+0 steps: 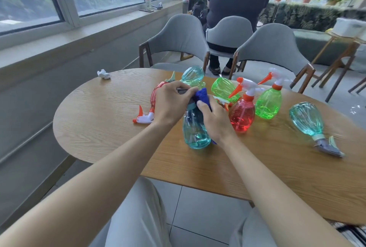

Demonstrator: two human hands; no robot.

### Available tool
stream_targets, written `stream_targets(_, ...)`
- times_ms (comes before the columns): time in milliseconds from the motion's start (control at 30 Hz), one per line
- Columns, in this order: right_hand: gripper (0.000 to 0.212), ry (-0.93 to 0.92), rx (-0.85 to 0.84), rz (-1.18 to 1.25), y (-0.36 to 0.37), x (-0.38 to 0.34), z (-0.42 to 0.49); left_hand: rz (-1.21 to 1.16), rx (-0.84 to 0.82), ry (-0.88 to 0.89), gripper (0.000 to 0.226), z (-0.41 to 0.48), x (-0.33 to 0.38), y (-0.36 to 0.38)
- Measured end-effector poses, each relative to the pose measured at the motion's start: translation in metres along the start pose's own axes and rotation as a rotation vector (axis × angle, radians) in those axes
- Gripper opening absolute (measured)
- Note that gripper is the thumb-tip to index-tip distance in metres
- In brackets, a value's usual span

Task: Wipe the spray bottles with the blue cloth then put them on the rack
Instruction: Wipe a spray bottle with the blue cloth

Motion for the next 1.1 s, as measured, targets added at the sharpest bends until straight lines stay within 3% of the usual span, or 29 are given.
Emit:
stream_targets(100,0.031,-0.023,-0.052,0.052,-0.004,0.009,-0.014,-0.028,0.061,-0.054,0.028,-0.003,-0.001,0.008)
stream_targets(233,0.039,-0.380,-0.070,-0.461,-0.007,-0.001,-0.038,-0.173,0.129,-0.178,0.033,-0.005,-0.014,0.017)
stream_targets(300,0.037,-0.472,-0.059,-0.584,-0.005,-0.001,-0.045,-0.174,0.118,-0.191,0.033,-0.007,-0.013,0.023)
stream_targets(400,0.030,-0.365,0.028,-0.382,-0.019,0.009,-0.039,-0.130,0.079,-0.141,0.032,-0.012,-0.002,0.032)
stream_targets(600,0.021,0.085,0.184,0.138,-0.022,0.046,-0.019,-0.193,0.043,-0.108,0.029,-0.016,0.001,0.034)
stream_targets(667,0.020,0.019,0.226,0.110,-0.022,0.042,-0.022,-0.230,0.020,-0.083,0.027,-0.020,0.002,0.036)
stream_targets(767,0.014,-0.324,0.193,-0.165,-0.013,0.012,-0.040,-0.286,0.028,-0.060,0.027,-0.023,0.000,0.035)
stream_targets(833,0.012,-0.407,0.185,-0.240,-0.011,0.004,-0.044,-0.286,0.036,-0.053,0.027,-0.022,-0.001,0.035)
stream_targets(967,0.014,-0.228,0.230,-0.028,-0.020,0.017,-0.028,-0.272,-0.020,-0.048,0.028,-0.022,0.001,0.039)
stream_targets(1100,0.017,-0.025,0.173,0.208,-0.016,0.036,-0.015,-0.308,-0.052,-0.068,0.026,-0.022,0.001,0.036)
Point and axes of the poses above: each hand's wrist, its own z-axis towards the middle knuckle, its own y-axis out of the palm, x = y × z, the point moved 9 cm from there along z, towards the middle knuckle, and after that the axes turned 12 degrees about -y, right-handed, at the moved point
